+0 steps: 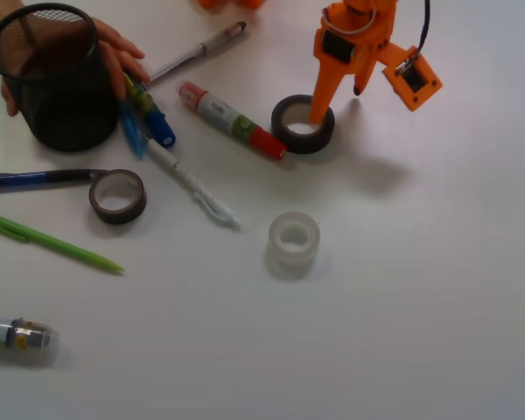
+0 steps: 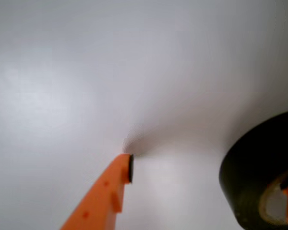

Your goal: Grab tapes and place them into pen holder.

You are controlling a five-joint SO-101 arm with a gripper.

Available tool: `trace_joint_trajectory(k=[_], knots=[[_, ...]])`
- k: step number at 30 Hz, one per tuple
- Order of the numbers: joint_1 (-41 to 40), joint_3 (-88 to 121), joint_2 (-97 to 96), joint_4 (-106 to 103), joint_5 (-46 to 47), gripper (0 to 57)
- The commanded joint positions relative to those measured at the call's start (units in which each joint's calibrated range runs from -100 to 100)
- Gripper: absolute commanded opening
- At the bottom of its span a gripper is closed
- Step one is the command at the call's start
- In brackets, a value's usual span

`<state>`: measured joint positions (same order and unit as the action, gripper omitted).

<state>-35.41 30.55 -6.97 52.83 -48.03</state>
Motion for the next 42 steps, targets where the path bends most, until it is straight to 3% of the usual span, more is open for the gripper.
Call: trace_joint_trajectory(k=[1,5,6,10,11,20,25,30,34,38,42], knots=[[-0.1,-2.0,-1.7,-0.9,-2.3,33.6],[-0.3,-2.3,-3.4,-0.9,-3.1,32.0],[-0.3,-2.3,-3.4,-0.9,-3.1,28.6],[-0.3,-2.3,-3.4,-0.9,-2.8,3.7],[-0.3,-2.3,-3.4,-0.9,-2.5,0.0],[1.6,-8.1,-1.5,1.2,5.9,0.3],[6.1,-16.6,11.0,18.8,10.9,0.5],[20.3,-18.5,26.6,22.1,23.0,0.5],[36.3,-18.2,35.2,21.4,31.3,0.4],[50.7,-18.0,37.2,15.2,37.5,0.3],[58.5,-15.1,34.3,7.5,39.8,0.3]])
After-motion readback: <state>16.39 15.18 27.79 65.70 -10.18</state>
